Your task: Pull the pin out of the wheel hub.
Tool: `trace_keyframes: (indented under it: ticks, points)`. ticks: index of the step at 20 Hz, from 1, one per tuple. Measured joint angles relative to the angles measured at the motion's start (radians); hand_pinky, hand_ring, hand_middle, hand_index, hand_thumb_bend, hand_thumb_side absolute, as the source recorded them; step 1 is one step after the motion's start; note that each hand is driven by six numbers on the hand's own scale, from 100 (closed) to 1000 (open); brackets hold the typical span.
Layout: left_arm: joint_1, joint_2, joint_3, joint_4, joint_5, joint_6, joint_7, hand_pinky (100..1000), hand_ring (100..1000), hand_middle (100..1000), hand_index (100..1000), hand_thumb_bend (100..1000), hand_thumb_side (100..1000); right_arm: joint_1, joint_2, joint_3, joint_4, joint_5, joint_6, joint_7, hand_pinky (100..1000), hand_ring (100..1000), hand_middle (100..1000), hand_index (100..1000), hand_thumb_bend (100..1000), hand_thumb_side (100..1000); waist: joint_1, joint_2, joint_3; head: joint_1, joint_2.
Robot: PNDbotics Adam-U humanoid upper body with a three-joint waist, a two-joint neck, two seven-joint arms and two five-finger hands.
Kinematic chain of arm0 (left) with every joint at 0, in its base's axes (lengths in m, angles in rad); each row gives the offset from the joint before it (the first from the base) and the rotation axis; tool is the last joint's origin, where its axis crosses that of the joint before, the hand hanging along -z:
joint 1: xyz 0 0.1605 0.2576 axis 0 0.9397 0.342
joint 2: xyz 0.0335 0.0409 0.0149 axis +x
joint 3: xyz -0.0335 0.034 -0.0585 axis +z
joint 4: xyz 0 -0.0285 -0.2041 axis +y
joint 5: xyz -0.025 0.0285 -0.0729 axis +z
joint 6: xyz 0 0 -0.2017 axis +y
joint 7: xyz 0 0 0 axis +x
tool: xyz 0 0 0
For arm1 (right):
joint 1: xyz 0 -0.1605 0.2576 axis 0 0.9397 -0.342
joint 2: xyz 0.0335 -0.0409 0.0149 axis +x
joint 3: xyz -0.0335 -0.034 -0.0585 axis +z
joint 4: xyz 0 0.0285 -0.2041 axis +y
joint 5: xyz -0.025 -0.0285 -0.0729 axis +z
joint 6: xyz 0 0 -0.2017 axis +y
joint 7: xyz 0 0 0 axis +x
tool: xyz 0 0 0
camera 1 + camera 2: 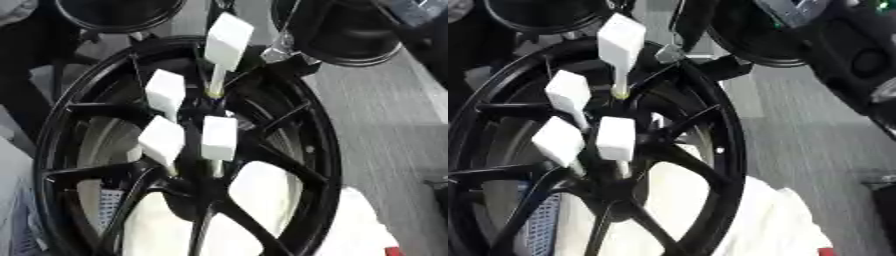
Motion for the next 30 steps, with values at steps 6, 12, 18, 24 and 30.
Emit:
trace_keyframes:
  ticks: [6, 12, 18, 24, 30]
  points:
    - [0.023, 0.023, 0.014, 0.0, 0.0, -0.005, 0.012, 826, 853, 856, 930, 726, 549, 0.19, -0.192, -0.196, 0.011, 0.022, 0.048, -0.155, 877, 743, 524, 533, 100, 100, -0.001, -0.001, -0.023, 0.03, 0.004]
    - [0.034, 0.035, 0.021, 0.0, 0.0, -0.008, 0.02, 826, 853, 856, 930, 721, 548, 0.409, -0.337, -0.375, 0.074, 0.092, 0.112, -0.283, 898, 824, 740, 731, 114, 180, 0.003, -0.007, -0.035, 0.052, 0.004]
    - [0.036, 0.035, 0.021, 0.0, 0.0, -0.008, 0.022, 826, 853, 856, 930, 720, 548, 0.487, -0.371, -0.455, 0.138, 0.17, 0.166, -0.309, 917, 888, 855, 834, 154, 282, 0.011, -0.015, -0.045, 0.057, 0.011]
    - [0.037, 0.035, 0.022, 0.0, 0.0, -0.008, 0.023, 826, 854, 858, 930, 721, 547, 0.496, -0.371, -0.481, 0.164, 0.181, 0.178, -0.325, 920, 894, 862, 844, 169, 239, 0.014, -0.02, -0.049, 0.058, 0.012]
    - [0.037, 0.035, 0.022, 0.0, 0.0, -0.009, 0.023, 825, 855, 859, 931, 722, 547, 0.504, -0.371, -0.498, 0.2, 0.216, 0.191, -0.345, 931, 930, 900, 871, 239, 100, 0.014, -0.028, -0.052, 0.053, 0.012]
